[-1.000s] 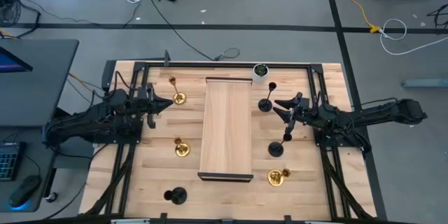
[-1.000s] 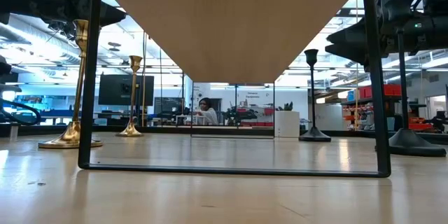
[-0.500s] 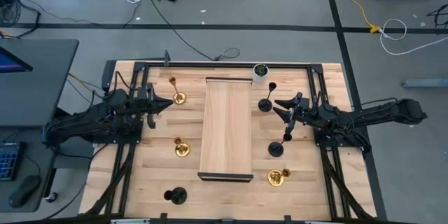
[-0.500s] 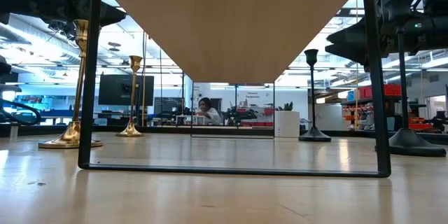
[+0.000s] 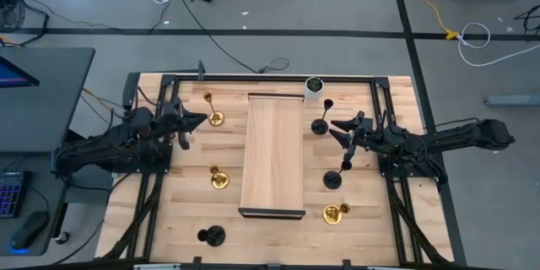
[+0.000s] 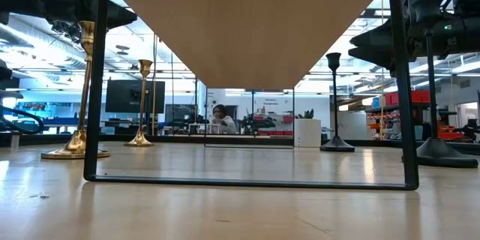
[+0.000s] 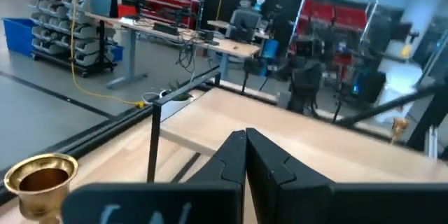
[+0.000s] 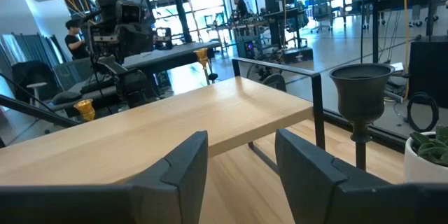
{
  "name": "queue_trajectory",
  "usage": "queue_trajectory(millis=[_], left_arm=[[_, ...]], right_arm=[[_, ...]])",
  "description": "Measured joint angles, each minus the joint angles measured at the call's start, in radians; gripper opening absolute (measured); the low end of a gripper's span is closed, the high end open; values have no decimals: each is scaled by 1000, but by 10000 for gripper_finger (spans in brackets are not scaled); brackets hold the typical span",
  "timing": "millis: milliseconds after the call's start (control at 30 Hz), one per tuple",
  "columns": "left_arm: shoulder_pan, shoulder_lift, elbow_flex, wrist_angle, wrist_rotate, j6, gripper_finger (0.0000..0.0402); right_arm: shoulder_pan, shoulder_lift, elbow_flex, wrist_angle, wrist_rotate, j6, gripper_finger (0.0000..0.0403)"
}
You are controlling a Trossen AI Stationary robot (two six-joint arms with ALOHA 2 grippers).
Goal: Pick & Place candle stick holders
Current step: Put the top gold candle holder on the shelf
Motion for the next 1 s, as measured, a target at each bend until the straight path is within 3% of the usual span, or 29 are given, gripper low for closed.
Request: queue_trajectory(millis=[400,600,667,867,1000], left_arm=[[0,0,0,67,-178,-7,12],[1,6,0,-54,-465,79,12],[1,15,-1,-127,-515,120,12],[1,121,0,-149,-525,96,15],[0,226,0,-147,-516,51,51]], right_arm=[[0,0,0,0,0,0,169],[0,0,0,0,0,0,169],[0,0,0,0,0,0,169],[0,0,0,0,0,0,169],[0,0,0,0,0,0,169]])
